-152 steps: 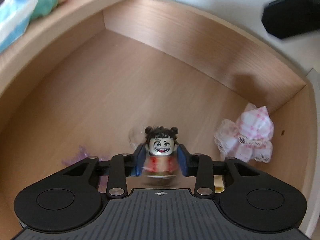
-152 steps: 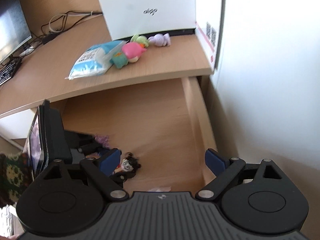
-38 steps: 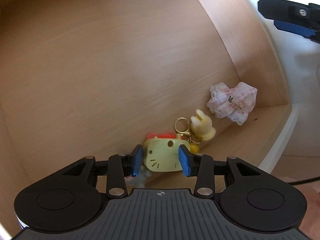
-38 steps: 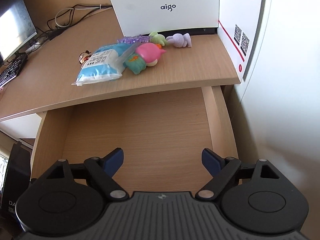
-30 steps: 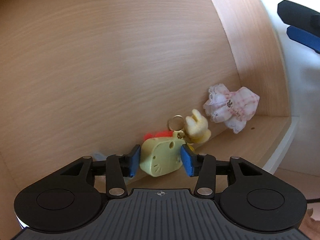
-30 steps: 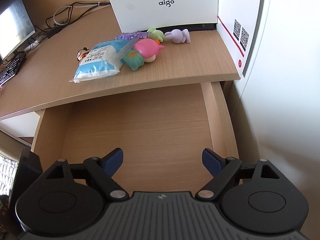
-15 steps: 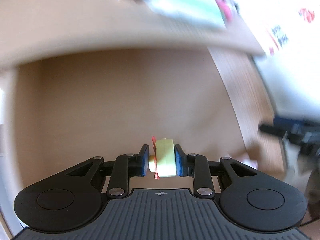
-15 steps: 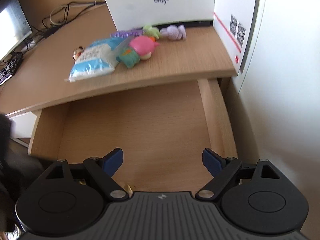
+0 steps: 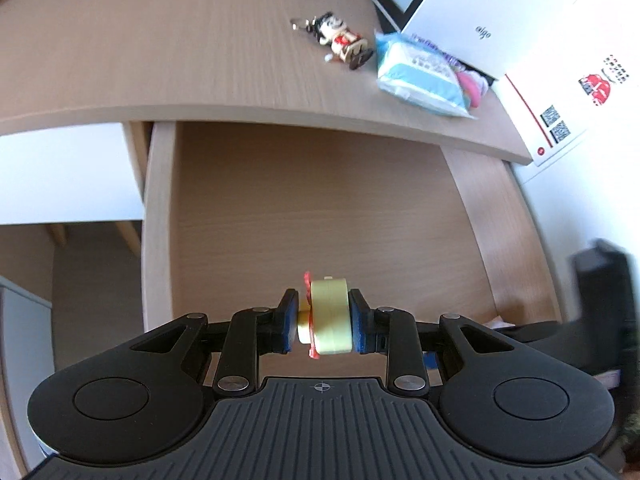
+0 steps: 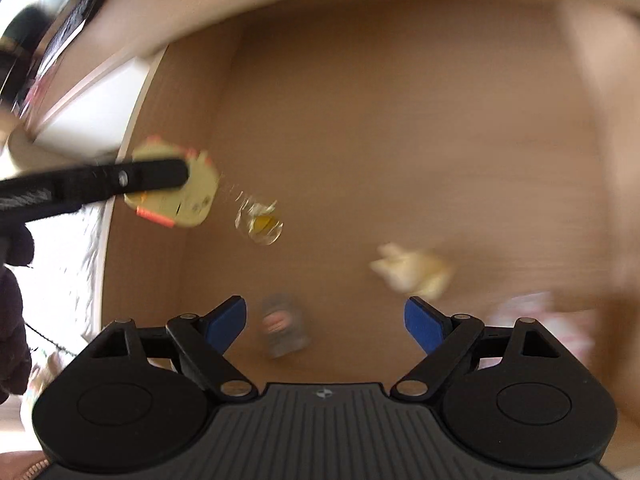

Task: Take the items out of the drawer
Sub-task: 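Hold the yellow keychain with the left gripper while the right gripper grasps the gray bunny figure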

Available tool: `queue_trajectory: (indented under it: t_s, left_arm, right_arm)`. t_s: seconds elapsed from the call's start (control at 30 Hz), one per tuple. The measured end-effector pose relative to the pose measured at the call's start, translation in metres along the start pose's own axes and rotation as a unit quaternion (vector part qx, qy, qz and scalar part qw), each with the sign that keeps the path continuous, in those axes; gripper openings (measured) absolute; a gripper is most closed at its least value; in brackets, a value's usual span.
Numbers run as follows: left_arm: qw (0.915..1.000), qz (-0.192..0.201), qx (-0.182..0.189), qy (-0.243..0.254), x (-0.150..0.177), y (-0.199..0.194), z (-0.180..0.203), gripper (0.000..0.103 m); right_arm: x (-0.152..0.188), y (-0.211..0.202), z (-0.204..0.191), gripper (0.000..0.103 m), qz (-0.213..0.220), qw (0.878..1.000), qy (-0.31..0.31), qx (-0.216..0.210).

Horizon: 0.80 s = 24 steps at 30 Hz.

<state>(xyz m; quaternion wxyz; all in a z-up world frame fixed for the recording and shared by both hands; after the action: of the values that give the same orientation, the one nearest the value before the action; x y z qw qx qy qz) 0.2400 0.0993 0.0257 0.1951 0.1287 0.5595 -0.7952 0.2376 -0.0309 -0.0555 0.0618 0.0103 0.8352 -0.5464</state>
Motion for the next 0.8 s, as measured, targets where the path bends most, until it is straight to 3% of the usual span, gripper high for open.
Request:
queue_trajectory:
  t_s: [0.1, 0.17, 0.23, 0.37, 0.5, 0.67, 0.8]
  left_arm:
    - [0.9996, 0.022, -0.013, 0.012, -0.003, -0.008, 0.007, 0.03]
    - [0.9987, 0.036, -0.026, 0.026, -0.004, -0.016, 0.01, 0.03]
    - [0.9981, 0.044, -0.03, 0.031, -0.002, -0.026, 0.008, 0.03]
    - [0.9983, 0.049, -0.024, 0.019, 0.001, -0.036, 0.003, 0.03]
    - [0.9985, 0.05, -0.017, 0.017, 0.0, -0.037, 0.002, 0.03]
    - [0.9988, 0.048, 0.0, 0.013, -0.003, -0.034, 0.007, 0.03]
    - [0.9989, 0.039, 0.015, 0.018, -0.002, -0.025, 0.015, 0.03]
  right_arm:
    - [0.0, 0.019, -0.013, 0.082, -0.035, 0.999, -0.027, 0.007]
    - [-0.001, 0.029, -0.02, 0.069, -0.05, 0.997, -0.051, 0.024]
    - [-0.003, 0.035, -0.025, 0.067, -0.056, 0.995, -0.072, 0.039]
    - [0.0, 0.048, -0.035, 0.044, -0.08, 0.99, -0.104, 0.051]
    - [0.001, 0.044, -0.034, 0.028, -0.082, 0.984, -0.136, 0.075]
    - [-0.016, 0.017, 0.002, 0.027, -0.03, 0.982, -0.132, 0.135]
    - [-0.041, -0.028, 0.035, 0.029, 0.026, 0.989, -0.07, 0.129]
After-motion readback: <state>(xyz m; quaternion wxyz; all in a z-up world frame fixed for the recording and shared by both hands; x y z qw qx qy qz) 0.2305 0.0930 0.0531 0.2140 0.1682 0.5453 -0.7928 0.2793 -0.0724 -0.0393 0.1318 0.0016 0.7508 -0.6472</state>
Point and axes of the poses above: each gripper's, at about its wrist camera, not at the fingertips, and y roughly the way its jaws point, z to its right, x to its underside, the point moved 8 cm from there along y, roughly the way its jaws point, and after that the axes turned 1 degree about z, right-handed, at the moved point
